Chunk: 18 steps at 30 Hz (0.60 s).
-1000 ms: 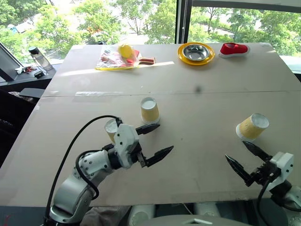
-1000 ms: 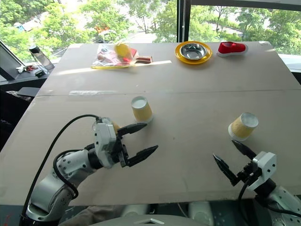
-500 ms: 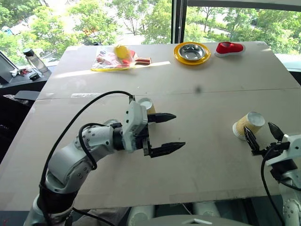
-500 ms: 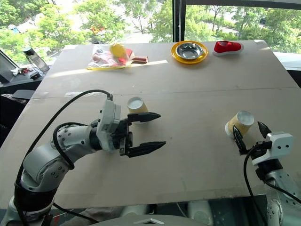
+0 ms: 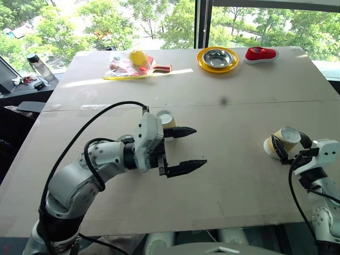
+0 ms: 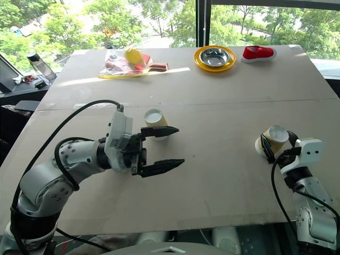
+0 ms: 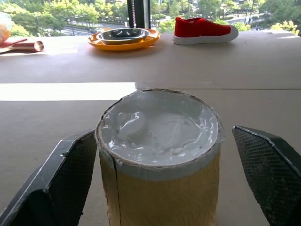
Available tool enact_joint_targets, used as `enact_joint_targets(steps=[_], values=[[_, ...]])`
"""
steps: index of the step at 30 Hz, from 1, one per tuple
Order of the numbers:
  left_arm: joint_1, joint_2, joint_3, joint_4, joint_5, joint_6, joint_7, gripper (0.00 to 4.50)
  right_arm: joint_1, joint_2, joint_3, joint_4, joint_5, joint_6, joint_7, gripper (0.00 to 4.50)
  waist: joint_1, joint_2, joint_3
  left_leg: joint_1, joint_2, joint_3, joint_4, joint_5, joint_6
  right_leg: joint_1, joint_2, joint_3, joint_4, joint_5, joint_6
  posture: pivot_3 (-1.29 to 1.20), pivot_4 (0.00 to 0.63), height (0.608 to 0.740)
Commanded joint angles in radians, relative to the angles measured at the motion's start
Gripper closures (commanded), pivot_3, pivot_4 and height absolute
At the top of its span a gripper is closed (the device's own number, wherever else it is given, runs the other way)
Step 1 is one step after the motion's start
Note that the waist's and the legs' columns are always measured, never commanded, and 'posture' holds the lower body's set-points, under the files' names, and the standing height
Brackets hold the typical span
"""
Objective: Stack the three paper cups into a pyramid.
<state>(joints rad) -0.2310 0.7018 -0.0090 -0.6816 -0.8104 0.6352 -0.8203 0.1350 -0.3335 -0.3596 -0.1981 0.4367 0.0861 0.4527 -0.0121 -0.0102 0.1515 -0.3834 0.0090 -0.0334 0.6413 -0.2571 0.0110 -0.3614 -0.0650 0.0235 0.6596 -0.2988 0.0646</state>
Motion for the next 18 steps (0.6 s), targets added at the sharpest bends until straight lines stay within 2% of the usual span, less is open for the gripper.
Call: enact_joint_targets(steps=[1, 2, 3, 6, 7, 12, 15, 18], values=[[0.012, -0.004, 0.026, -0.043, -0.018, -0.017, 0.011, 0.08, -0.015, 0.0, -0.001, -0.015, 0.016, -0.018, 0.012, 0.0, 0.0, 0.0, 0.0, 0.0, 0.0, 0.0, 0.0, 0.0, 0.0, 0.0, 0.0, 0.0, 0.0, 0.0, 0.0, 0.0, 0.15, 0.74], [0.015, -0.006, 0.027, -0.046, -0.018, -0.017, 0.013, 0.0, -0.017, -0.002, 0.0, -0.013, 0.014, -0.024, 0.016, 0.59, 0.0, 0.0, 0.0, 0.0, 0.0, 0.0, 0.0, 0.0, 0.0, 0.0, 0.0, 0.0, 0.0, 0.0, 0.0, 0.0, 0.15, 0.74], [0.02, -0.006, 0.028, -0.048, -0.018, -0.019, 0.014, 0.0, -0.018, -0.004, 0.001, -0.011, 0.012, -0.028, 0.02, 0.85, -0.001, 0.0, 0.0, 0.0, 0.0, 0.0, 0.0, 0.0, 0.0, 0.0, 0.0, 0.0, 0.0, 0.0, 0.0, 0.0, 0.15, 0.74], [0.027, -0.007, 0.029, -0.051, -0.016, -0.023, 0.017, 0.0, -0.022, -0.005, 0.002, -0.005, 0.009, -0.035, 0.027, 2.3, -0.001, 0.0, 0.0, 0.0, 0.0, 0.0, 0.0, 0.0, 0.0, 0.0, 0.0, 0.0, 0.0, 0.0, 0.0, 0.0, 0.15, 0.74], [0.031, -0.008, 0.03, -0.052, -0.016, -0.024, 0.019, 0.0, -0.026, -0.006, 0.003, -0.003, 0.007, -0.038, 0.03, 2.46, -0.001, 0.0, 0.0, 0.0, 0.0, 0.0, 0.0, 0.0, 0.0, 0.0, 0.0, 0.0, 0.0, 0.0, 0.0, 0.0, 0.15, 0.74], [0.044, -0.018, 0.031, -0.059, -0.011, -0.023, 0.052, 0.0, -0.054, -0.031, 0.044, -0.015, -0.018, -0.04, 0.061, 2.47, -0.002, 0.0, 0.0, 0.0, 0.0, 0.0, 0.0, 0.0, 0.0, 0.0, 0.0, 0.001, 0.0, 0.0, 0.0, 0.0, 0.15, 0.74], [0.078, -0.03, 0.043, -0.074, -0.009, -0.014, 0.106, 0.0, -0.104, -0.044, 0.112, -0.027, -0.051, -0.018, 0.07, 2.47, -0.004, 0.0, 0.0, 0.001, 0.0, 0.0, 0.0, 0.0, 0.0, 0.0, 0.0, 0.001, 0.001, 0.0, 0.0, 0.0, 0.15, 0.74], [0.126, -0.064, 0.06, -0.102, 0.025, -0.005, 0.226, 0.0, -0.199, -0.041, 0.214, 0.004, -0.105, -0.006, 0.087, 2.47, -0.007, 0.001, 0.0, 0.001, 0.001, 0.001, 0.0, 0.0, 0.0, -0.001, 0.0, 0.002, 0.001, 0.0, 0.0, 0.0, 0.15, 0.74]])
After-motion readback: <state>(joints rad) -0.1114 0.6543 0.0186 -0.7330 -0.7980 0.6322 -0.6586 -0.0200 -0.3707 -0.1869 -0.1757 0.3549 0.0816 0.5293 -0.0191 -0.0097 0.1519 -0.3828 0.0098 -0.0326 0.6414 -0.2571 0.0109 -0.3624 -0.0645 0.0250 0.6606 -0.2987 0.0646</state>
